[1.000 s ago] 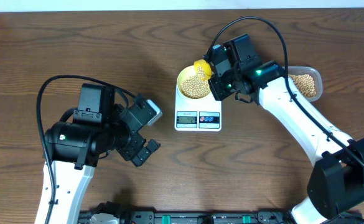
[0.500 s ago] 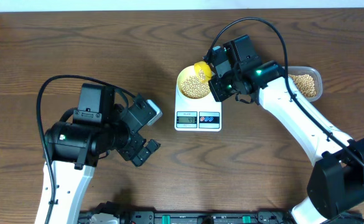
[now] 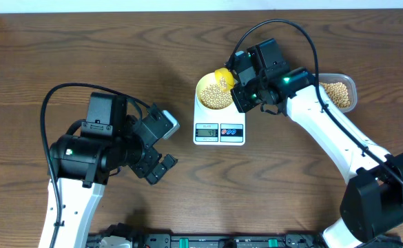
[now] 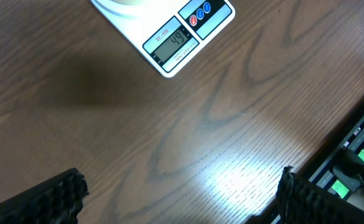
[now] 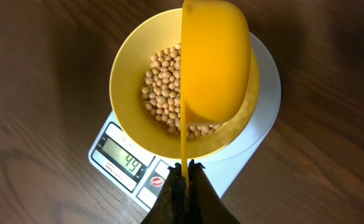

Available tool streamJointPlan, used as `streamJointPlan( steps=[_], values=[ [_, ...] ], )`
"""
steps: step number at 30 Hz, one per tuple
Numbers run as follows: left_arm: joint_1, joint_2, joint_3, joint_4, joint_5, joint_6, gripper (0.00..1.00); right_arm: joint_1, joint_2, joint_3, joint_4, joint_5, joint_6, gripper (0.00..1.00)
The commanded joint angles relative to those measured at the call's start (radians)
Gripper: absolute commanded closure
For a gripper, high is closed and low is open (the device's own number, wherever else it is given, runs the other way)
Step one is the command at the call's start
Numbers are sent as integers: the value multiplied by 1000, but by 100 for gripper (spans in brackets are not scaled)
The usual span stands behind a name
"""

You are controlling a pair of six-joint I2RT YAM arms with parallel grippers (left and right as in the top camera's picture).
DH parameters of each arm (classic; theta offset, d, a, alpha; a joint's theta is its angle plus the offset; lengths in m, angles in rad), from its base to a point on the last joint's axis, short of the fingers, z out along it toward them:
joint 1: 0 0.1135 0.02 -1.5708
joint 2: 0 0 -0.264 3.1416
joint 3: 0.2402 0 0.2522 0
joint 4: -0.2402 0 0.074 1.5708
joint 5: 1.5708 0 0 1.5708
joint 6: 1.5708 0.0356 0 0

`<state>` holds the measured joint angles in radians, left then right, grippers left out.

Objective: Scoop item into bowl and weigh 50g on scale

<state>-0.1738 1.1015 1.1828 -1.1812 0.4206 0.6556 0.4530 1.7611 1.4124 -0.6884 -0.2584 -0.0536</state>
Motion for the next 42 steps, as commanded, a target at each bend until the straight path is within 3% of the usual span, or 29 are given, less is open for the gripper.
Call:
streamJointPlan(
  steps=[1,42],
  values=[
    [4,-5,13,-4,16,10,0,6,-1,27,4,-19,-30,99],
    [4,-5,13,-4,16,10,0,7,-1,27,4,47,-56,99]
  ],
)
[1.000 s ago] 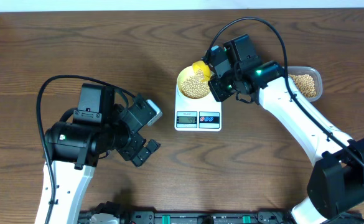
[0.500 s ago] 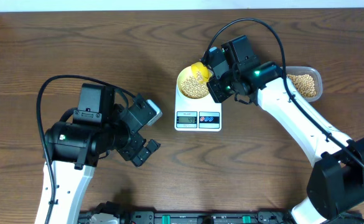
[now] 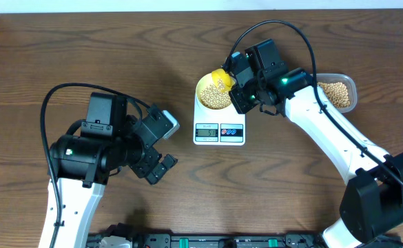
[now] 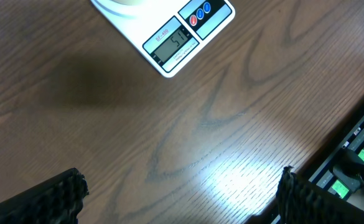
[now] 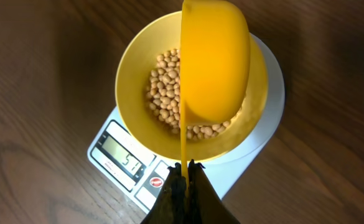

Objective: Scoop item into bowl and weigh 50g on scale

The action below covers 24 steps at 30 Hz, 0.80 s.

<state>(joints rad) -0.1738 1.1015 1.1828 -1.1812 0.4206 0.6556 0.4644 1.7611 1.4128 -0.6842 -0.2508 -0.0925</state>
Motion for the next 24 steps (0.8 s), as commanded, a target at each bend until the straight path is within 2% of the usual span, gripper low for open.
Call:
streamJointPlan(
  steps=[1,5,8,24],
  values=[
    [4,-5,13,-4,16,10,0,-9,-1,27,0,35,-13,99],
    [4,-5,13,-4,16,10,0,-5,-1,27,-3,-74,17,99],
    [4,-5,13,-4,16,10,0,-4,-1,27,-6,-21,8,99],
    [4,-5,13,-4,16,10,0,-6,-1,27,-7,-21,9,99]
  ],
)
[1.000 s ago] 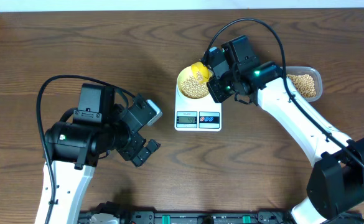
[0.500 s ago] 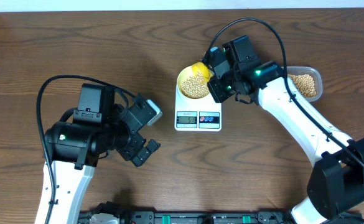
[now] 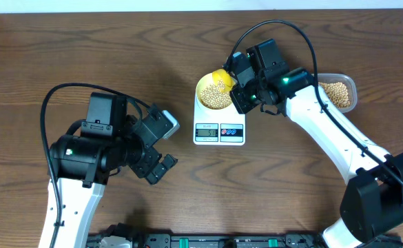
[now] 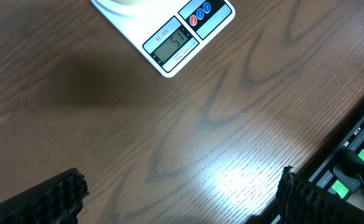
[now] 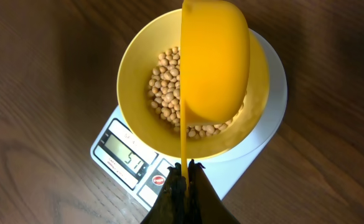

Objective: Scoop item into bowl and weigh 50g on scale

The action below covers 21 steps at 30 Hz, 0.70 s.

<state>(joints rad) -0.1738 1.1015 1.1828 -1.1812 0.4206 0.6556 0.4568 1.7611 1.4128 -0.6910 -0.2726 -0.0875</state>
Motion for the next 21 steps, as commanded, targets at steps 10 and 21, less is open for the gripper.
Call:
streamJointPlan(
  steps=[10,21],
  values=[
    [4,-5,13,-4,16,10,0,-5,-1,27,1,38,4,99],
    [4,-5,13,-4,16,10,0,-21,-1,27,1,-56,33,99]
  ],
)
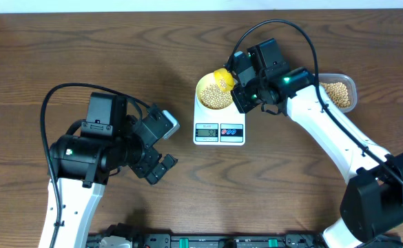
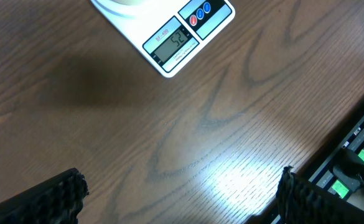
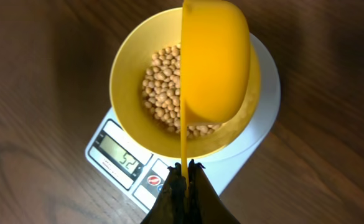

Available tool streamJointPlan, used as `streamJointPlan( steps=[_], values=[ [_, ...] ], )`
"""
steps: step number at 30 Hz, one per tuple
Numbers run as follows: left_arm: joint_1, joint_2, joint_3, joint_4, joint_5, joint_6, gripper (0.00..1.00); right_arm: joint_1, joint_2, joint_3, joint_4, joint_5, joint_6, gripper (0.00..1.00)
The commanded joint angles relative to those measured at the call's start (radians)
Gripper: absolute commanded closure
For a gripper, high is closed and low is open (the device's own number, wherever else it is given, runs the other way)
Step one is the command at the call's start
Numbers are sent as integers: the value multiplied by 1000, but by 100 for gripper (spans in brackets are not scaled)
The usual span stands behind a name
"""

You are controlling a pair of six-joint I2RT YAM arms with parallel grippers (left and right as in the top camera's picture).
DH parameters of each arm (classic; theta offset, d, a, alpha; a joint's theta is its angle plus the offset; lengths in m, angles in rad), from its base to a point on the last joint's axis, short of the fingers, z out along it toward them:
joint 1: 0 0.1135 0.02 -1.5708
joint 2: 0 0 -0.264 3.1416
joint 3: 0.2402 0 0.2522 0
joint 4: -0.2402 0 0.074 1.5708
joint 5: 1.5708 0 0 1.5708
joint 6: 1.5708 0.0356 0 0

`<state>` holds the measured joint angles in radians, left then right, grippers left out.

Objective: Scoop item into bowl and weigh 50g on scale

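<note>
A yellow bowl (image 3: 132, 81) of soybeans (image 3: 160, 87) stands on the white scale (image 3: 259, 124), whose display (image 3: 121, 163) reads 52. My right gripper (image 3: 183, 171) is shut on the thin handle of a yellow scoop (image 3: 214, 59), tipped on its side over the bowl. In the overhead view the scoop (image 1: 223, 77) hangs over the bowl (image 1: 211, 93) on the scale (image 1: 219, 124). My left gripper (image 2: 182, 193) is open over bare table, well short of the scale (image 2: 169, 37), holding nothing.
A clear tub of soybeans (image 1: 339, 94) sits at the right, beyond my right arm. Dark equipment with green lights (image 2: 356, 168) lines the table's front edge in the left wrist view.
The scale reading has gone from 51 to 52, and the bean pile in the bowl looks slightly fuller. Neither arm has visibly shifted.
The scoop stayed tipped over the bowl in my right gripper throughout. The display read 49 at first, then 51 at the two later moments, and reads 52 now. My left arm has stayed still and open.
</note>
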<state>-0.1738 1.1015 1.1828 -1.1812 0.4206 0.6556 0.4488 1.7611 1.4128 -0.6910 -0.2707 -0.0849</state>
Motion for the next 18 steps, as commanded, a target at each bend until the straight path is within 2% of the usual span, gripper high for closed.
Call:
streamJointPlan(
  steps=[1,14,18],
  values=[
    [4,-5,13,-4,16,10,0,-19,-1,27,1,-72,39,99],
    [4,-5,13,-4,16,10,0,-182,-2,27,-8,-374,92,99],
    [4,-5,13,-4,16,10,0,-237,-3,27,-56,-397,92,99]
  ],
)
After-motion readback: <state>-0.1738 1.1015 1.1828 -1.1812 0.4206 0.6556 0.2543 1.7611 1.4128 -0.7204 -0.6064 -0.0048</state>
